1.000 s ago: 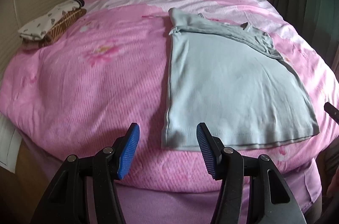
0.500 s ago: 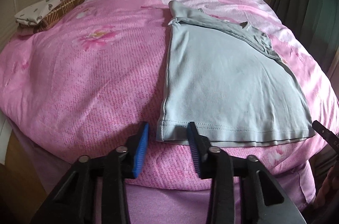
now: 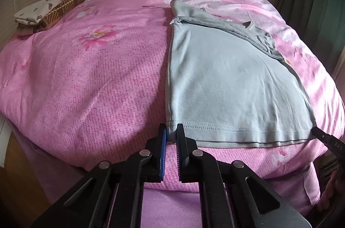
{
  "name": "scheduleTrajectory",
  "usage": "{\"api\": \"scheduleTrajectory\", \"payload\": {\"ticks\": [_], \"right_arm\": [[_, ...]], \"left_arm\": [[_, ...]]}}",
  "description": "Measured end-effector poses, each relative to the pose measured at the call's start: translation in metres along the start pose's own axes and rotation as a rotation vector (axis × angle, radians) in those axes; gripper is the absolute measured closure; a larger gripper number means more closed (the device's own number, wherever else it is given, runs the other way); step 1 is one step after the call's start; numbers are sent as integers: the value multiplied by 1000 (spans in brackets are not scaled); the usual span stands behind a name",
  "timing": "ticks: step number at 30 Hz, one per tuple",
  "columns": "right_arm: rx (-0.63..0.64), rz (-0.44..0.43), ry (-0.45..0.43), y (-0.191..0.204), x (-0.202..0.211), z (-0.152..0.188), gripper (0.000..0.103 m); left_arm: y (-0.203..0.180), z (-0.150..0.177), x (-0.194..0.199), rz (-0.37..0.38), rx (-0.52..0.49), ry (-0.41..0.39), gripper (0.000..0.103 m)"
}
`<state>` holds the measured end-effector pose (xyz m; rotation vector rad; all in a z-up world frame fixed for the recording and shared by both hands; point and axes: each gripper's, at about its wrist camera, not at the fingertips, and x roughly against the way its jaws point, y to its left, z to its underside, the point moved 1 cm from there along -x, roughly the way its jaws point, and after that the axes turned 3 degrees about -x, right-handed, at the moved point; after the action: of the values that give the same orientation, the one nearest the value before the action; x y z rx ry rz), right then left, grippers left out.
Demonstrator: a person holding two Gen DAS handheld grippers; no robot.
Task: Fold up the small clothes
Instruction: 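Grasp the hem of the light blue shirt with both grippers, then lift the held hem with both grippers and fold it over the collar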
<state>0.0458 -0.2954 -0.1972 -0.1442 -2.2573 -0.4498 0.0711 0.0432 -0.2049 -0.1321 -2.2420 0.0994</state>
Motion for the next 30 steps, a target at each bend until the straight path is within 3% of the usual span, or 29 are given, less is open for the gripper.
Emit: {"api": "scheduleTrajectory", "payload": {"ticks": [2, 16, 30], "right_arm": [[-12, -6, -9, -1, 2, 0, 95], [-39, -59, -95, 0, 37, -11, 96], [-74, -173, -277, 25, 82, -80, 96]], "left_arm": [[2, 0, 2, -11, 3, -2, 94], [7, -18, 34, 2, 37, -41, 94], [3, -112, 66, 44, 80, -226, 94]]}}
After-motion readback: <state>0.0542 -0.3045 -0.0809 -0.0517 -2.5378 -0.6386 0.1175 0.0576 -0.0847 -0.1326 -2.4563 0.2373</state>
